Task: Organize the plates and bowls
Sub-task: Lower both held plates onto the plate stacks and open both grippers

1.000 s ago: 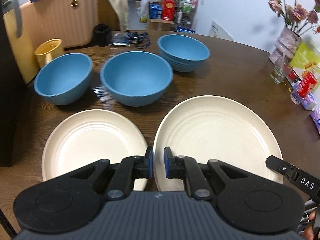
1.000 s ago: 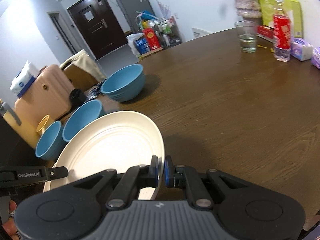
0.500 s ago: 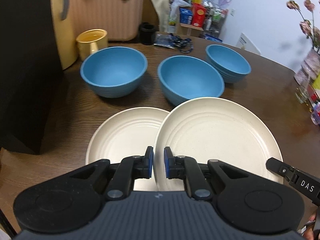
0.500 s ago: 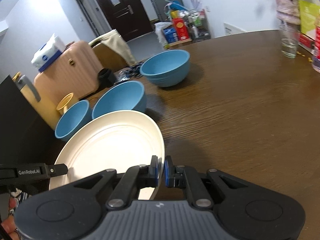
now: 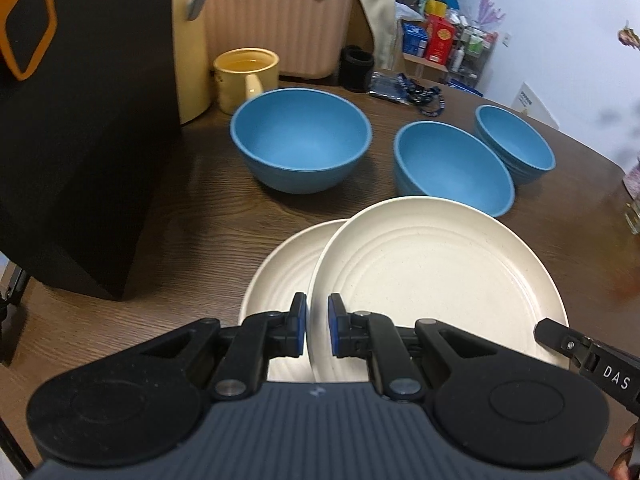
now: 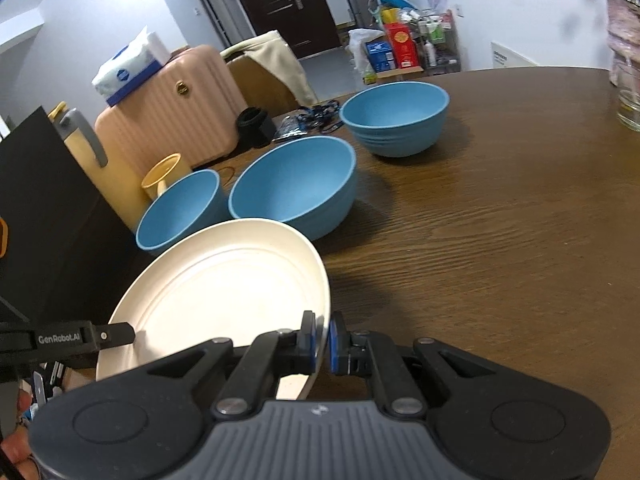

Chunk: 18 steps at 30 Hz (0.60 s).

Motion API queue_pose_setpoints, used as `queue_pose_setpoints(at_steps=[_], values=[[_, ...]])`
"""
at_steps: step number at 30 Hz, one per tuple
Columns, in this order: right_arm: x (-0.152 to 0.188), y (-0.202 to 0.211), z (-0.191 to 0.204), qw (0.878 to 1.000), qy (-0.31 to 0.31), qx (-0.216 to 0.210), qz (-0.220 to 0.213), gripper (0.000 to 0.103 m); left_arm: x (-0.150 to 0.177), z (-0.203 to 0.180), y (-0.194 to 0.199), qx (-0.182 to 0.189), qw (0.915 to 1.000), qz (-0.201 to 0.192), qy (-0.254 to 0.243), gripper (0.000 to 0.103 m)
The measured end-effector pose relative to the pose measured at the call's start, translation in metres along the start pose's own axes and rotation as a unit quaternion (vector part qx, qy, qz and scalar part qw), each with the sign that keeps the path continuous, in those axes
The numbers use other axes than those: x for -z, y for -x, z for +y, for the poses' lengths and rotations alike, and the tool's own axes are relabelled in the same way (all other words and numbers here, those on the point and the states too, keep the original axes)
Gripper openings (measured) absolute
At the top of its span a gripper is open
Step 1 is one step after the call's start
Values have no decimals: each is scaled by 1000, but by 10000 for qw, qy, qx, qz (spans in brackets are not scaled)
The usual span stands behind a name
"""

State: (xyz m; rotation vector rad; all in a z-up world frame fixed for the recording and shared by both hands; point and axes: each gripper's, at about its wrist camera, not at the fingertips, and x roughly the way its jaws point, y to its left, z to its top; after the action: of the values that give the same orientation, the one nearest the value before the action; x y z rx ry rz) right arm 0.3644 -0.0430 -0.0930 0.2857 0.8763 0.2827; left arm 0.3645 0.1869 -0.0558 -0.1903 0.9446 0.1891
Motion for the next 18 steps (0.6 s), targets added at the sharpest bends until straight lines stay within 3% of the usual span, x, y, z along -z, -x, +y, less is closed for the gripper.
queue_pose_setpoints(at_steps=[18], values=[[1, -48, 30, 9991, 402, -52, 139, 7, 3, 29, -30, -292, 9996, 48, 47, 12]])
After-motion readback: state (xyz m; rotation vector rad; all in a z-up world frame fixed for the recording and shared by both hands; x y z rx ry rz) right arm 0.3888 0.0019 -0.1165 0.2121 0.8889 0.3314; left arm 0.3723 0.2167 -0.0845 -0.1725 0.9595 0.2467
